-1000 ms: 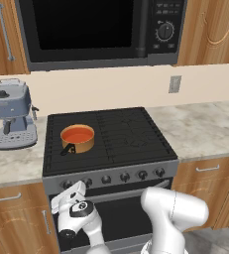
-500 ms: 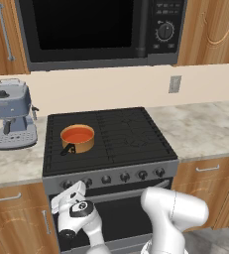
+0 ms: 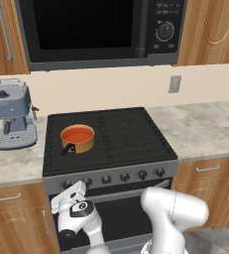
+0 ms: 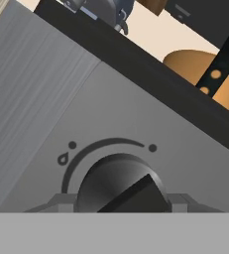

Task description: Wait until the marinara sauce is simmered to a deep red color and then turn off the stove.

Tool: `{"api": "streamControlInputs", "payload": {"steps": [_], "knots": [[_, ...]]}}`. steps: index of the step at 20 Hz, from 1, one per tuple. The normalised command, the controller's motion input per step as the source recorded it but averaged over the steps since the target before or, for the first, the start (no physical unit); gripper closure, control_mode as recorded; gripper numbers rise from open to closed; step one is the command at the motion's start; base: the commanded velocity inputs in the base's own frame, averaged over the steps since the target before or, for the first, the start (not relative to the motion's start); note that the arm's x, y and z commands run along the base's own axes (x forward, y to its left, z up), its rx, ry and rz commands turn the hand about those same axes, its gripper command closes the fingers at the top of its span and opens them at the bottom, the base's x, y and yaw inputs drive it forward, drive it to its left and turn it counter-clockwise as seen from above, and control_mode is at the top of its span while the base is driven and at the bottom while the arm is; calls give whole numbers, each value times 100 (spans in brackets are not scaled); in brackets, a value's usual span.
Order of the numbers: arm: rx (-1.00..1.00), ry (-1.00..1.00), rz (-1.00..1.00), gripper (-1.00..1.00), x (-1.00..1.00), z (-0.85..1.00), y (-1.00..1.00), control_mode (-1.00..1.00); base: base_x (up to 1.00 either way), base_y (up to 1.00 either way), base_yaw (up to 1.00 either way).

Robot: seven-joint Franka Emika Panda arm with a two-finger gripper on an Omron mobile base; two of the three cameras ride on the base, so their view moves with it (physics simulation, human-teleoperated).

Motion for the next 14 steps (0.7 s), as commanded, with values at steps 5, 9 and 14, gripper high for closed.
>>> {"api": "streamControlInputs", "payload": {"steps": [5, 9, 14], "knots": [[0, 0, 0, 100, 0, 0, 0, -100, 0, 0, 0], [0, 0, 0, 100, 0, 0, 0, -100, 0, 0, 0], [0, 0, 0, 100, 0, 0, 0, -100, 0, 0, 0]]}}
